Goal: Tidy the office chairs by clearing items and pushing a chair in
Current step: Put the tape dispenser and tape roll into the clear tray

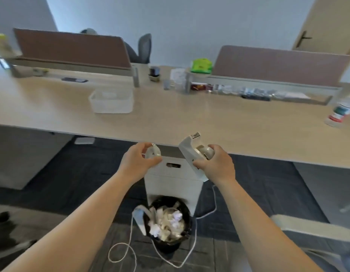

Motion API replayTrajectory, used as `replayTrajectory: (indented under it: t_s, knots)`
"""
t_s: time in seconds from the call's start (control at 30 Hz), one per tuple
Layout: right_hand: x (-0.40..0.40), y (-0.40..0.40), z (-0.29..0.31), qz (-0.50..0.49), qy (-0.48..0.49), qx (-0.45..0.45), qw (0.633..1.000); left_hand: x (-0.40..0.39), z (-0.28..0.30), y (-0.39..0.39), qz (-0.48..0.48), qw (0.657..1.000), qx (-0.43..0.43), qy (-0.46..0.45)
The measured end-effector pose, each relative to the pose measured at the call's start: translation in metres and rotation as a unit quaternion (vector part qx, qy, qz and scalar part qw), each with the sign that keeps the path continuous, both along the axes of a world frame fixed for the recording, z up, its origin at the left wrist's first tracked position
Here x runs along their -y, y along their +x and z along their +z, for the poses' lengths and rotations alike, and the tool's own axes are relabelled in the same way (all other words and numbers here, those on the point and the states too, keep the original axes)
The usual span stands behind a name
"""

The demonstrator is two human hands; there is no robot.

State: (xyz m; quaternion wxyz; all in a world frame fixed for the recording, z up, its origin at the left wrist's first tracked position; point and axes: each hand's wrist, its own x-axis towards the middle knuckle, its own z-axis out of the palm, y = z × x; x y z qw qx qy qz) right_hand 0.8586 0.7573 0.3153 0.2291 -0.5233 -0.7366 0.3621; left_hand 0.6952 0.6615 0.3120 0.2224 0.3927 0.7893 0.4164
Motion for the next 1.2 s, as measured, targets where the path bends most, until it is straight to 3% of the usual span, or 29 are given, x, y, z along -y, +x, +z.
replayTrajectory:
  t_s: [0.3,0.53,1.2]
  knots:
    - [0.043,-0.182,0.006,0.05,0.019,-0.025,0.998,0.068,0.018,-0.168,0.078,0.997,-0.02,0.019]
    - [0.044,-0.272,0.006,0.045,0.007,-0.037,0.998,0.072,0.021,-0.251,0.096,0.995,-0.019,0.037]
    - [-0.143,-0.392,0.031,0.007,0.001,-0.079,0.997,-0.116,0.035,-0.377,0.068,0.997,0.008,0.046]
